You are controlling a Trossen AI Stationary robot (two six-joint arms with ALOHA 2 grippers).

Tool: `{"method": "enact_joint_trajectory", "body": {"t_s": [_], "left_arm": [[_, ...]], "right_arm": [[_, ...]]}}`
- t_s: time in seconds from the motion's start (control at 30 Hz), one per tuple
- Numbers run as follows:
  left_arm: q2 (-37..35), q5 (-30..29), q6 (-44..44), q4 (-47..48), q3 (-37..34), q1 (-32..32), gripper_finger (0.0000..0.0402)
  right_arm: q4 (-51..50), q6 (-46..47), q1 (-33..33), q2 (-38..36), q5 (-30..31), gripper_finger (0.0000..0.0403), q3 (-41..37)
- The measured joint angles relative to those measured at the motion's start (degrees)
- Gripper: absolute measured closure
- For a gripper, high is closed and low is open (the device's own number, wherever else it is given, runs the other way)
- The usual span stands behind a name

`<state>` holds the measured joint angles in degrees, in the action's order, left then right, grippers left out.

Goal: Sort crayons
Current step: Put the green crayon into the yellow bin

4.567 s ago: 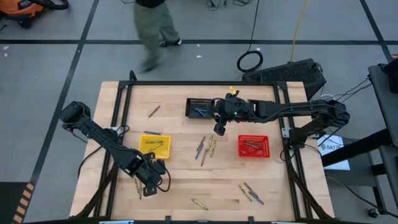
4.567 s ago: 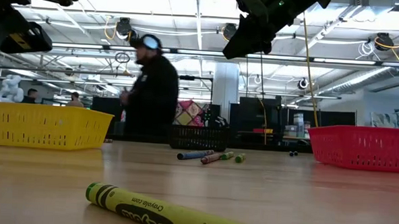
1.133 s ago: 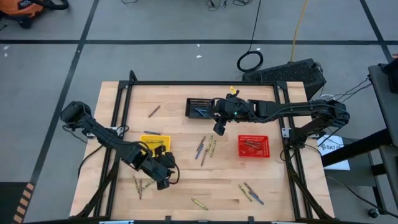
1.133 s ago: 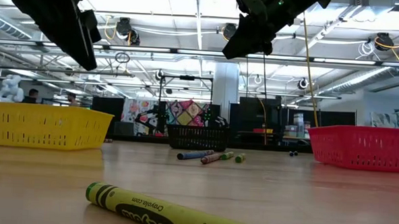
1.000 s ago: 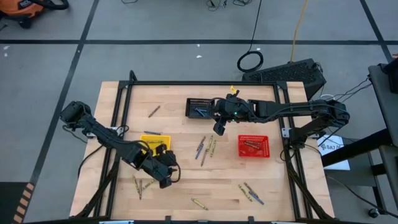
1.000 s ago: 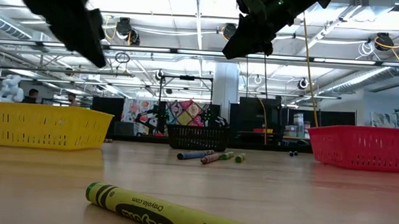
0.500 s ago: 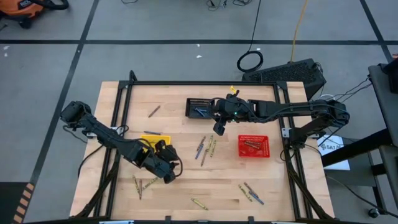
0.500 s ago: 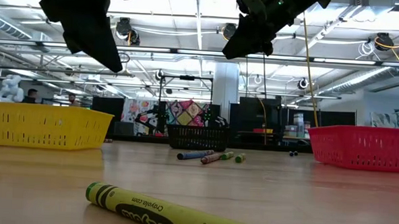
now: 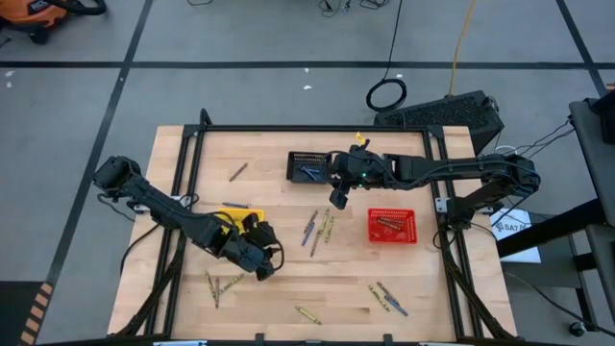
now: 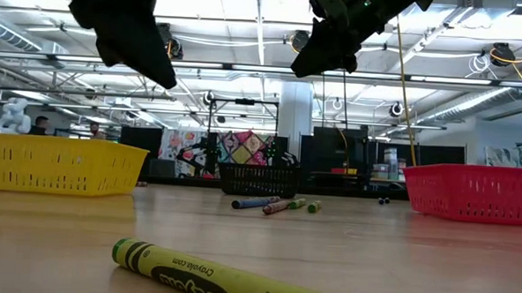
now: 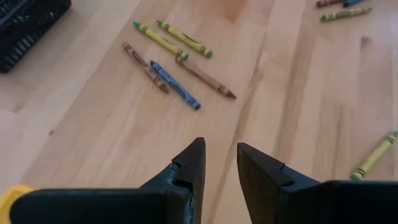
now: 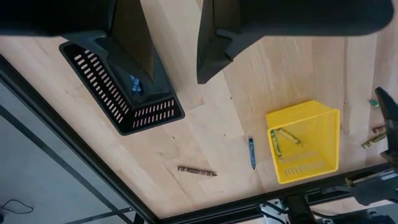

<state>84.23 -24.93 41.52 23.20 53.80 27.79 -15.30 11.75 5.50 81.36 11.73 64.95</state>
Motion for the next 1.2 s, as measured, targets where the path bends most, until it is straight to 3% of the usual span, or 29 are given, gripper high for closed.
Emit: {"method": "enact_joint_trajectory", "body": {"t_s": [0.13,0.3,0.37,0.63,0.97,1.2], "left_arm": [[0.00,1.66,2.86,3.33,0.00,-0.53,0.0310],[0.00,13.79,10.28,6.63,0.00,1.79,0.0327],[0.00,15.83,12.79,7.14,0.00,3.48,0.0334],[0.00,17.27,22.06,14.53,0.00,8.28,0.0354],[0.02,18.73,26.89,15.13,0.00,11.74,0.0355],[5.23,19.08,28.72,13.90,0.00,14.16,0.0355]], "right_arm": [[0.00,0.00,-0.01,0.00,0.00,0.0298,0.00],[-0.02,1.29,0.01,0.00,0.00,0.0298,0.00],[-0.02,0.99,0.00,0.00,0.00,0.0298,0.00],[-0.02,1.05,0.01,0.00,0.00,0.0298,0.00],[-0.02,1.07,0.00,0.02,-0.02,0.0298,0.00],[-0.04,1.07,-0.01,0.00,0.00,0.0298,0.00]]}}
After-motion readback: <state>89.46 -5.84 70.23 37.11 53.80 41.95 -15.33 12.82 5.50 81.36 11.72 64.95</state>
